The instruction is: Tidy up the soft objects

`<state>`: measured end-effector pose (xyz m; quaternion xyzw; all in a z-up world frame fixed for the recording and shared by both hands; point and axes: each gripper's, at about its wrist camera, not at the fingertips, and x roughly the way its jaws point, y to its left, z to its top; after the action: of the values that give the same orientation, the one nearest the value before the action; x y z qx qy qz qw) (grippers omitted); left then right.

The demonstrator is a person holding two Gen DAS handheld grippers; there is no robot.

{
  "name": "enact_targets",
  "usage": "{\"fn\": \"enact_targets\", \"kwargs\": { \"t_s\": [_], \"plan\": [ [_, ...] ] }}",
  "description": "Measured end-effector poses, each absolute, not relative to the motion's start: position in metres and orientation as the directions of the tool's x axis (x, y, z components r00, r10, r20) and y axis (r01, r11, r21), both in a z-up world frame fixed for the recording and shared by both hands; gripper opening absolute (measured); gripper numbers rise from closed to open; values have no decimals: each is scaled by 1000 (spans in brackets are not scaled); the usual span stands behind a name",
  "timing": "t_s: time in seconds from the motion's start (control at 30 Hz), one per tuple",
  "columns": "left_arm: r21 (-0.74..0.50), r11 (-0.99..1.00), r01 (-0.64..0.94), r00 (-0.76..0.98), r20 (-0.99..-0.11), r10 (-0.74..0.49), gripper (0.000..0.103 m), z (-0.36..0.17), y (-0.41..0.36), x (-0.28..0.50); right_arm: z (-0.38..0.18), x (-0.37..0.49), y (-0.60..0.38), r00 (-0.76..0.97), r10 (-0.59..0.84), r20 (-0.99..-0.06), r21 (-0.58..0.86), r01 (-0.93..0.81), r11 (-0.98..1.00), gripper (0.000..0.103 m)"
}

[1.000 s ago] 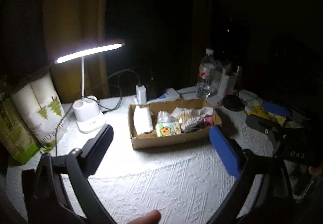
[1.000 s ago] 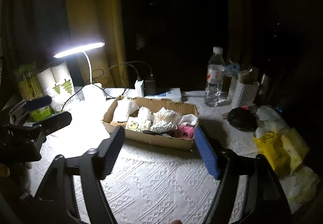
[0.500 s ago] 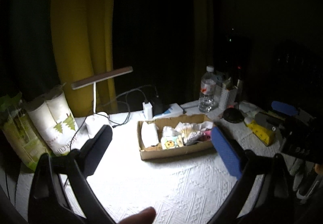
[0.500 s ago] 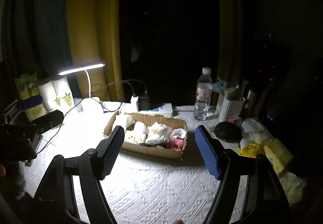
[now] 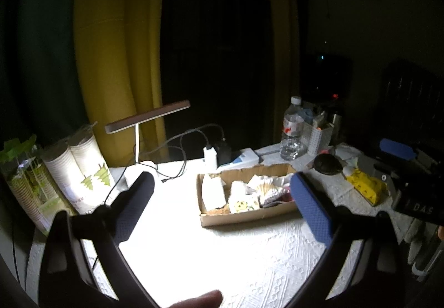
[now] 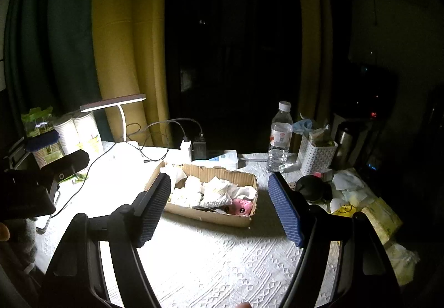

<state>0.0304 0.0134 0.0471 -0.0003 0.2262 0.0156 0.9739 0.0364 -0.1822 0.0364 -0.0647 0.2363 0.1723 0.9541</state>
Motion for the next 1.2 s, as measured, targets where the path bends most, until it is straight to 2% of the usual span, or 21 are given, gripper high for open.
{"fn": "enact_targets", "kwargs": {
  "t_s": [1.2],
  "plan": [
    [5, 1000, -13, 898, -439, 14, 99, 45, 10, 34, 33, 40, -187, 826, 304, -476, -37, -363, 931, 76]
  ]
}}
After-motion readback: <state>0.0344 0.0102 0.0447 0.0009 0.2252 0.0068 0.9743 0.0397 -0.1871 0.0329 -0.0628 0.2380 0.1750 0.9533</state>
